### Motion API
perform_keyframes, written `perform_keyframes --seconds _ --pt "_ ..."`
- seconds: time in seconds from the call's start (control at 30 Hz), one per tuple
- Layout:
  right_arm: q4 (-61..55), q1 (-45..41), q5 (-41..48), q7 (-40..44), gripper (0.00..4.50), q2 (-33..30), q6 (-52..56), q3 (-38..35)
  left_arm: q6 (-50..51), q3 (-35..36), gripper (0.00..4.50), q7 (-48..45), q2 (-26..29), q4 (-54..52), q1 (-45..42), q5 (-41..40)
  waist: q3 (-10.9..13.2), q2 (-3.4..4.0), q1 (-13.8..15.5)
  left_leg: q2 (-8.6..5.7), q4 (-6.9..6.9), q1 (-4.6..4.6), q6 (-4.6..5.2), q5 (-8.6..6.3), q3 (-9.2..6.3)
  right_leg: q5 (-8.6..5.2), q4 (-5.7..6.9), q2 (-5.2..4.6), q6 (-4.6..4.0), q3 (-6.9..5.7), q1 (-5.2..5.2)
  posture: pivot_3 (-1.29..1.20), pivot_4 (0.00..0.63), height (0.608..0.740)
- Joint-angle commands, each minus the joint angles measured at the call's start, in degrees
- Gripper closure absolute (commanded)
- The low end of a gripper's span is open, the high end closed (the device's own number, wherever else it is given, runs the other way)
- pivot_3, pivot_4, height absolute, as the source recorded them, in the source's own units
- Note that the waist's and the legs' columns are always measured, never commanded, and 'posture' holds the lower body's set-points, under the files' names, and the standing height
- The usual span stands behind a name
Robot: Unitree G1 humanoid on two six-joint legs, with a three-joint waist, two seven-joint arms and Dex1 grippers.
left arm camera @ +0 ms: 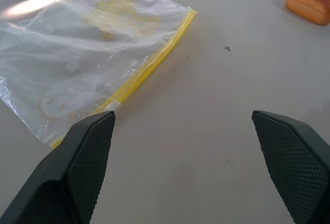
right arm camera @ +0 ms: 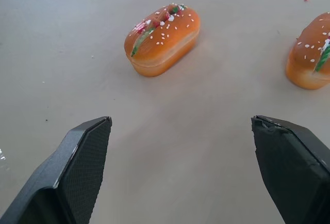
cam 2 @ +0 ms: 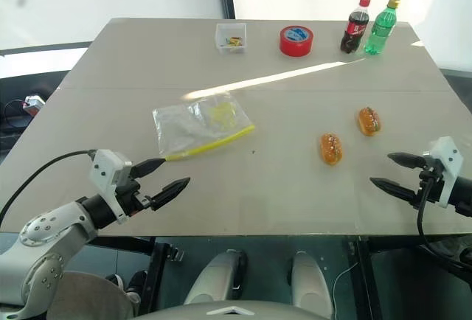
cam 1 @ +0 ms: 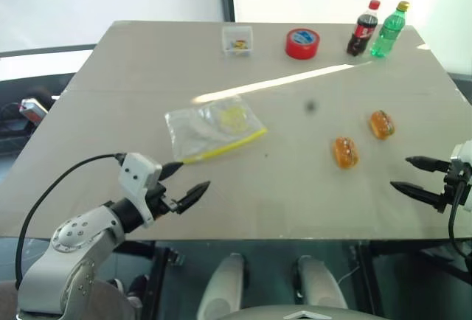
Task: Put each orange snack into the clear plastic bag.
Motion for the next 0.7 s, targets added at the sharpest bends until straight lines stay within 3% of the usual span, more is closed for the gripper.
perform_keyframes --seconds 0.03,0.7 --pt "-1.1 0.6 0.5 0.6 0.08 -1.3 0.0 -1.9 -1.1 1.3 0.00 -0.3 0.7 -1.4 0.1 -0.1 0.0 0.00 0.0 0.00 0.00 0.00 0.00 0.00 0.00 0.00 0.00 0.00 0.00 0.00 0.00 0.00 0.150 0.740" --pt "-2.2 1.4 0.5 0.0 0.08 -1.6 0.7 -2.5 -1.4 -1.8 0.00 0.5 -0.3 0.0 -2.9 -0.2 0.0 0.00 0.0 0.00 0.00 0.00 0.00 0.00 0.01 0.00 0.00 0.00 0.00 0.00 0.00 0.00 0.150 0.740"
